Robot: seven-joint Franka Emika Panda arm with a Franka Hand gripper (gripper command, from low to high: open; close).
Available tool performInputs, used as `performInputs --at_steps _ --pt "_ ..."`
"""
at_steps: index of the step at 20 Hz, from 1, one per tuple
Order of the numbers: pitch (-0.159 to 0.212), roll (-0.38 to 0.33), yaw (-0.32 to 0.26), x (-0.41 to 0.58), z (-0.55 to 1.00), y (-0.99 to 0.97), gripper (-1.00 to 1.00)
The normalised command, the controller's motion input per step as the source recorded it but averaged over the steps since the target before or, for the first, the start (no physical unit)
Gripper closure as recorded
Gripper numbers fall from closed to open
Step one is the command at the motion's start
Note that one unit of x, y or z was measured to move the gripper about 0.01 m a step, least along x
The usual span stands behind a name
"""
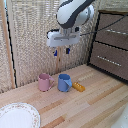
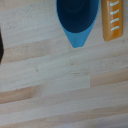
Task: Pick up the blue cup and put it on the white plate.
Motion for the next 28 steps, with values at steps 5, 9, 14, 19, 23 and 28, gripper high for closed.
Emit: performInputs --at_steps 5,9,14,19,23,28 --pt "0.090 0.068 0.015 0.089 -0.13 -0.50 -1.00" --pt "0.084 0.089 0.013 0.060 -0.12 -0.55 -1.00" --pt "0.064 0.045 0.023 0.066 -0.23 -0.37 -1.00" --pt "0.070 -0.001 0.000 0.003 -0.38 -0.03 -1.00" --pt "0.039 -0.015 0.000 0.046 -0.43 0.00 -1.00" --pt "0.043 -0.018 0.000 0.020 -0.43 -0.02 -1.00"
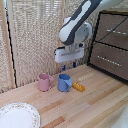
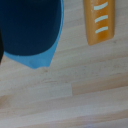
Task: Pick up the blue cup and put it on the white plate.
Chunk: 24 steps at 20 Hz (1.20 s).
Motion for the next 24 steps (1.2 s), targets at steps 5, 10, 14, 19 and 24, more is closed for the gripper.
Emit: performInputs --at_steps 5,10,14,19,24 --pt "0.017 -0.020 0.005 0.000 -0.42 -0.03 -1.00" --pt "0.000 -0.033 0.027 0.000 -0.40 -0.03 1.00" --pt "0.000 -0.023 0.035 0.008 -0.29 0.00 1.00" --pt "-0.010 0.000 0.005 -0.056 -0.06 -0.01 1.00" --pt "-0.004 0.000 -0.013 -0.109 0.10 0.02 1.00"
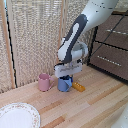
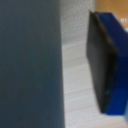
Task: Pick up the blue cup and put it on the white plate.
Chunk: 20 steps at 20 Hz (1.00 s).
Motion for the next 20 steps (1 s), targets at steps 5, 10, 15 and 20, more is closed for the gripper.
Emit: performInputs --at_steps 5,10,15,20 --pt "0.034 0.016 -0.006 -0.085 0.47 0.05 1.00" --pt "0.104 0.040 0.023 0.013 0.90 0.03 1.00" --pt "0.138 0.072 0.084 0.201 0.80 0.34 1.00" --pt "0.138 0.063 0.035 0.261 0.64 0.81 1.00"
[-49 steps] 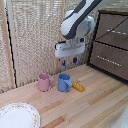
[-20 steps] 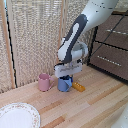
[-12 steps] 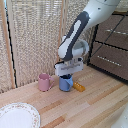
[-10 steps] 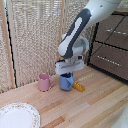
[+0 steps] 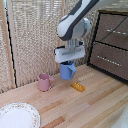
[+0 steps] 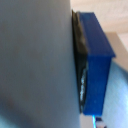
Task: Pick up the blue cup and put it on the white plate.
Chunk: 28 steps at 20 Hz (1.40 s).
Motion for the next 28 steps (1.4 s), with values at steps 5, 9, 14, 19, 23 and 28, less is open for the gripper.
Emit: performInputs --at_steps 5,9,14,19,23,28 --pt "0.042 0.005 0.011 0.162 0.37 0.92 1.00" --pt "-0.018 -0.001 0.000 0.149 0.19 0.93 1.00" --pt "-0.045 -0.008 0.000 0.161 0.13 0.93 1.00" --pt "-0.048 -0.010 0.000 0.162 0.12 0.93 1.00" --pt "-0.053 -0.017 0.000 0.164 0.07 0.93 1.00" --pt "-0.010 -0.054 0.000 0.101 -0.09 0.96 1.00"
